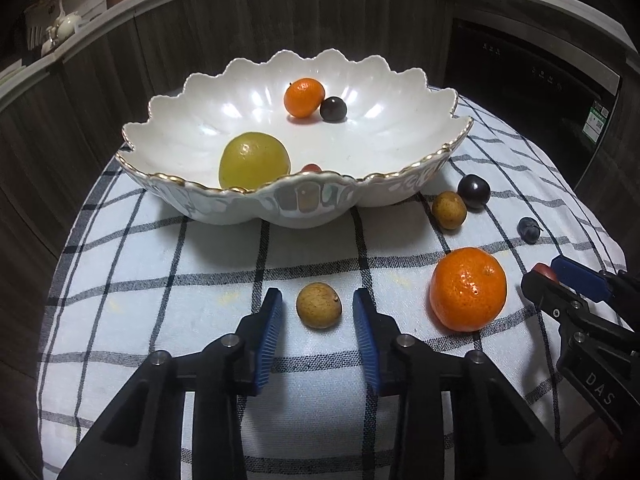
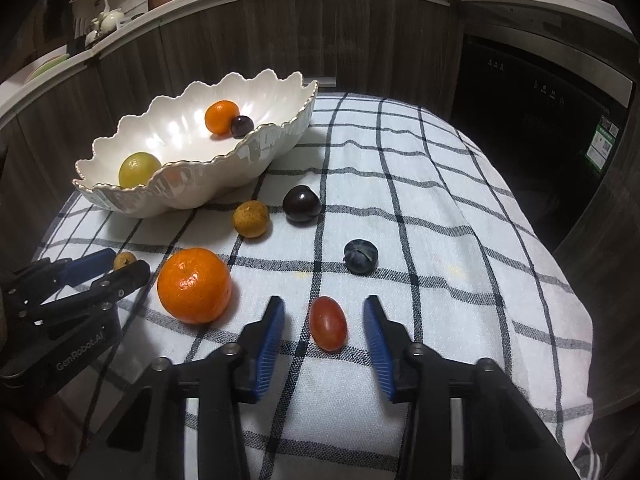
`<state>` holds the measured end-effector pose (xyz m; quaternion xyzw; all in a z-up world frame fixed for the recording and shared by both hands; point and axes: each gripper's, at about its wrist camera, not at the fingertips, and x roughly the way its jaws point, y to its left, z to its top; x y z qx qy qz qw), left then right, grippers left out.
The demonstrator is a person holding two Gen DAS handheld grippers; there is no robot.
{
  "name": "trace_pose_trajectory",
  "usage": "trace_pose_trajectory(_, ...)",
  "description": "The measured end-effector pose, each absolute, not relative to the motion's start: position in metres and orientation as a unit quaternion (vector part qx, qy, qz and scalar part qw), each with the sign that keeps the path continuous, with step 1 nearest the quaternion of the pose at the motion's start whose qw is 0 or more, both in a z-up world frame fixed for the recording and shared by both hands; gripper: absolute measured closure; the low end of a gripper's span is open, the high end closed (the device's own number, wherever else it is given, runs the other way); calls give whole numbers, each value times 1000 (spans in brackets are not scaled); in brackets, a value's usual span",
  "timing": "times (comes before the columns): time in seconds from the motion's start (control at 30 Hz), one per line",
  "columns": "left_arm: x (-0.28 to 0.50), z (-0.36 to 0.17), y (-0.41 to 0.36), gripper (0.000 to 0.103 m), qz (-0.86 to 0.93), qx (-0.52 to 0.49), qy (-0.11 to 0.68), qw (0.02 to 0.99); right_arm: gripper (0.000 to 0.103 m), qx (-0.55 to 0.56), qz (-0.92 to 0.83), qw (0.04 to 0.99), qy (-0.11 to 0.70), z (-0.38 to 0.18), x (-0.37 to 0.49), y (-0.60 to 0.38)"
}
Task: Organize fruits
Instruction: 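Grasp the tan longan with the left tool while the right tool grasps a red grape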
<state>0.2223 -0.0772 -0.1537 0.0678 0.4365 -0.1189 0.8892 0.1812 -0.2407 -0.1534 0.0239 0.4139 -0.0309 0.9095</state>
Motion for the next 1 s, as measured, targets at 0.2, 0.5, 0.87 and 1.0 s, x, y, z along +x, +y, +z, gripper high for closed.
trace_pose_trajectory(0.2, 221, -154, -79, 78, -125, 65, 437, 888, 72, 35, -28, 905, 423, -157, 183, -244)
trace_pose_trajectory(0.5, 221, -154, -78, 80, -126, 63, 437, 888, 83, 32, -26, 905, 424, -157, 184, -243)
trace_pose_trajectory(0.87, 216, -151, -77, 80, -120, 58, 438, 889, 83, 43, -19, 906, 421, -154, 184, -244)
trace_pose_trajectory(1.0, 216, -148, -76, 80, -118, 56, 435, 891, 83, 41, -20, 907, 418, -150, 183, -243)
